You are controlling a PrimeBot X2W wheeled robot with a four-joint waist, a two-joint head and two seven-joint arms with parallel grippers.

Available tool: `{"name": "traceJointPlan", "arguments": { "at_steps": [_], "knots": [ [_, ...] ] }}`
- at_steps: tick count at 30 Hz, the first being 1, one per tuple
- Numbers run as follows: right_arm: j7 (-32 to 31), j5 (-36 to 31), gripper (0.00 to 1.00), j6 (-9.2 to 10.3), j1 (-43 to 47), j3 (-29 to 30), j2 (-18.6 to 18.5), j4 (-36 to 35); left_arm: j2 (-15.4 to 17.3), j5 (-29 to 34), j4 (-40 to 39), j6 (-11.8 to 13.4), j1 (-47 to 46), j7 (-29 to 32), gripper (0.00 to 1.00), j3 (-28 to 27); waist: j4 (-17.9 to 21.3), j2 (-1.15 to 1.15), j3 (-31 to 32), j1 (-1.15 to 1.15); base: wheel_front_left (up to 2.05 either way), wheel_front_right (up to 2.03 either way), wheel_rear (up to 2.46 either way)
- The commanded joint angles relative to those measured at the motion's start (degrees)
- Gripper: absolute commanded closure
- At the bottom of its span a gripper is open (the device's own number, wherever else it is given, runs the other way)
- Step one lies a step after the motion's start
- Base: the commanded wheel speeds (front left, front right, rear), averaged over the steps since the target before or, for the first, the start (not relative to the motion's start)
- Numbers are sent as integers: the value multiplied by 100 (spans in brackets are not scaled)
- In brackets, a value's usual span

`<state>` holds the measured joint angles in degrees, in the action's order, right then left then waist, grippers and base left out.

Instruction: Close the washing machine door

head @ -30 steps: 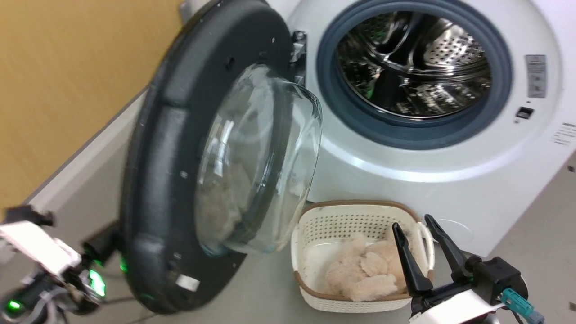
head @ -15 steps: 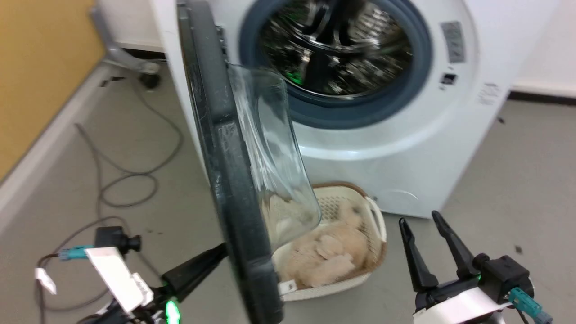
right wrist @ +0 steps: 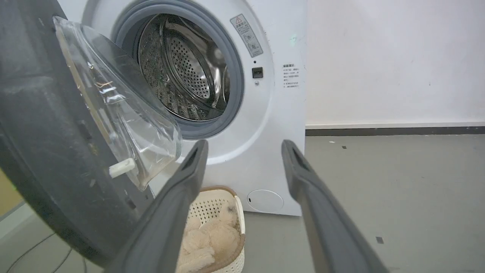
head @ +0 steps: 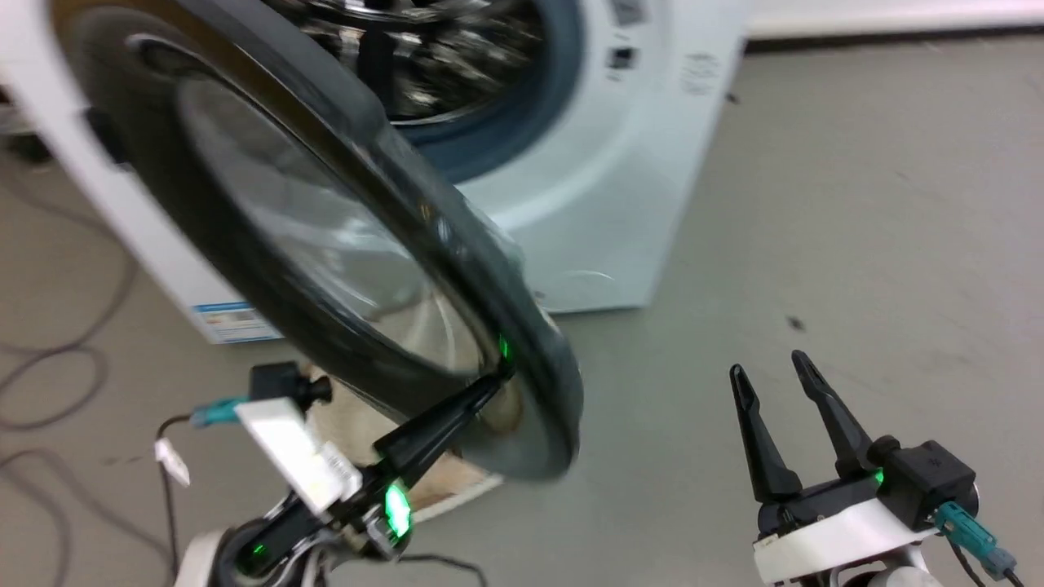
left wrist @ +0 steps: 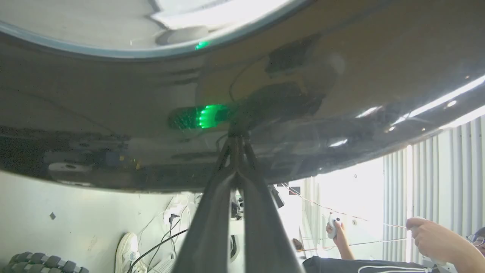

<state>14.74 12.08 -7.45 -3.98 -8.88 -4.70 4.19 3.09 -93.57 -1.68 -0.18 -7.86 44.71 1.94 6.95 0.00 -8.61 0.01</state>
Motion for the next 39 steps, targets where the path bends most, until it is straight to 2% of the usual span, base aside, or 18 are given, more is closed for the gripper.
{"name": "traceJointPlan", "arguments": {
  "at_steps": [1, 8, 14, 20, 26, 29, 33, 36, 39],
  "knots": [
    [26, -26, 0, -3, -52, 13, 31, -41, -21, -29, 102, -68, -224, -91, 100, 128, 558, 0, -361, -1, 0, 0, 0],
    [26, 0, 0, -3, -91, 39, 115, -102, -21, 121, 706, -92, -1018, -850, 100, 223, 1152, 0, -650, -1, 0, 0, 0],
    [26, 22, 0, -3, -79, 39, 159, -121, -21, 199, 1421, -114, -1926, -1863, 100, 303, 1381, 0, -789, -1, 0, 0, 0],
    [26, 24, 0, -3, -79, 22, 176, -77, -21, 148, 2273, -283, -2689, -2871, 100, 575, 1386, 0, -735, -1, 0, 0, 0],
    [26, 7, 0, -3, -69, 38, 180, -66, -21, 42, 2747, -540, -2772, -3046, 100, 897, 1119, 0, -518, -1, 0, 0, 0],
    [26, -15, 0, -3, -47, 45, 180, -57, 35, 279, 2797, -644, -2597, -2991, 100, 1126, 925, 0, -358, -1, 0, 0, 0],
    [26, -57, 0, -3, 25, 119, 180, -59, 310, 835, 2628, -714, -2110, -2882, 100, 1627, 609, 0, -79, -1, 0, 0, 0],
    [26, -52, 0, -3, 84, 92, 144, -29, 808, 1645, 2342, -726, -1700, -3070, 100, 2103, 402, 0, 127, -1, 0, 0, 0],
    [26, -24, 0, -3, 146, 98, 95, -24, 1395, 2633, 1980, -728, -1361, -3580, 100, 2599, 189, 0, 305, -1, 0, 0, 0]
  ]
}}
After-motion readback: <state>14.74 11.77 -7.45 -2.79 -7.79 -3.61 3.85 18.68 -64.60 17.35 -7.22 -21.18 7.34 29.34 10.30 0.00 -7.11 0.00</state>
